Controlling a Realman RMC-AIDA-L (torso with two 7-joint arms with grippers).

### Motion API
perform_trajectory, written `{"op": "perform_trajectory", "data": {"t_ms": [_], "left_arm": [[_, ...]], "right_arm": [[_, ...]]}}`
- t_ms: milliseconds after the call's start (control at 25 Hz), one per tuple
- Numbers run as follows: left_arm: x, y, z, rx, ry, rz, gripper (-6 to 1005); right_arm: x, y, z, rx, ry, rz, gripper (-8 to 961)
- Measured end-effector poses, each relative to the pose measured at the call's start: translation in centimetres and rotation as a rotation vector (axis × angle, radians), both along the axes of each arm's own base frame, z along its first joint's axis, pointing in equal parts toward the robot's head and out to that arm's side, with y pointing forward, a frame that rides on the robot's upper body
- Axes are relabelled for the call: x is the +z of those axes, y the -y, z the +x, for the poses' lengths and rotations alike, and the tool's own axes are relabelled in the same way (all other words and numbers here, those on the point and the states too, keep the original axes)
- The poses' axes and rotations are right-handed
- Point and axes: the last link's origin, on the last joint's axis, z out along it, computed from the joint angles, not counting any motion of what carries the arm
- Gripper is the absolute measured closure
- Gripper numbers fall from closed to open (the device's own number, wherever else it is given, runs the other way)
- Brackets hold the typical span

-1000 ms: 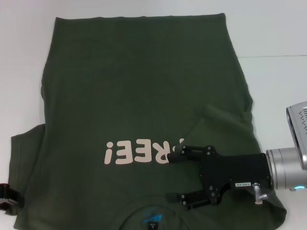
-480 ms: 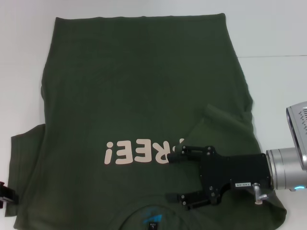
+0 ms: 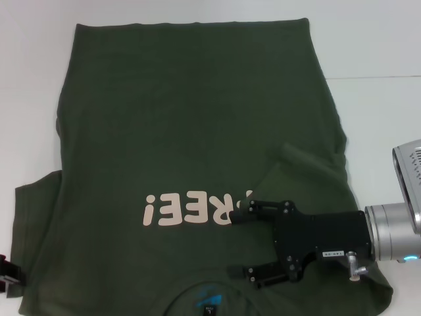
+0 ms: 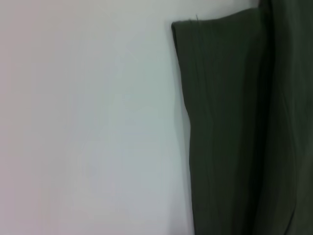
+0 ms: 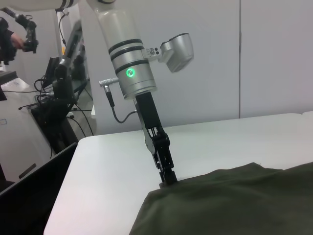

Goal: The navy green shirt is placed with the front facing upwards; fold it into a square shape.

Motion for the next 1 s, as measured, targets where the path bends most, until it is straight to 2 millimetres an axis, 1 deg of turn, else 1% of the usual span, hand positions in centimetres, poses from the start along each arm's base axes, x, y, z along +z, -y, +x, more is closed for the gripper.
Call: {"op": "perform_trajectory", "data": {"t_ms": [680, 880, 1000], "left_arm": [[-0.50, 0.00, -0.06, 0.010, 0.013, -0.012, 618], [-0.42, -0.03, -0.19, 0.014, -0.007, -0.005, 646], [-0.50, -0.01, -0.27, 0.018, -0.022, -0.014, 723]], "right_arm": [[-0.06, 0.10, 0.06, 0.001, -0.001, 0.000, 27], [-0.07, 0.09, 0.03, 0.000, -0.002, -0.002, 27], [-0.07, 0.09, 0.02, -0.001, -0.002, -0.003, 27]]}}
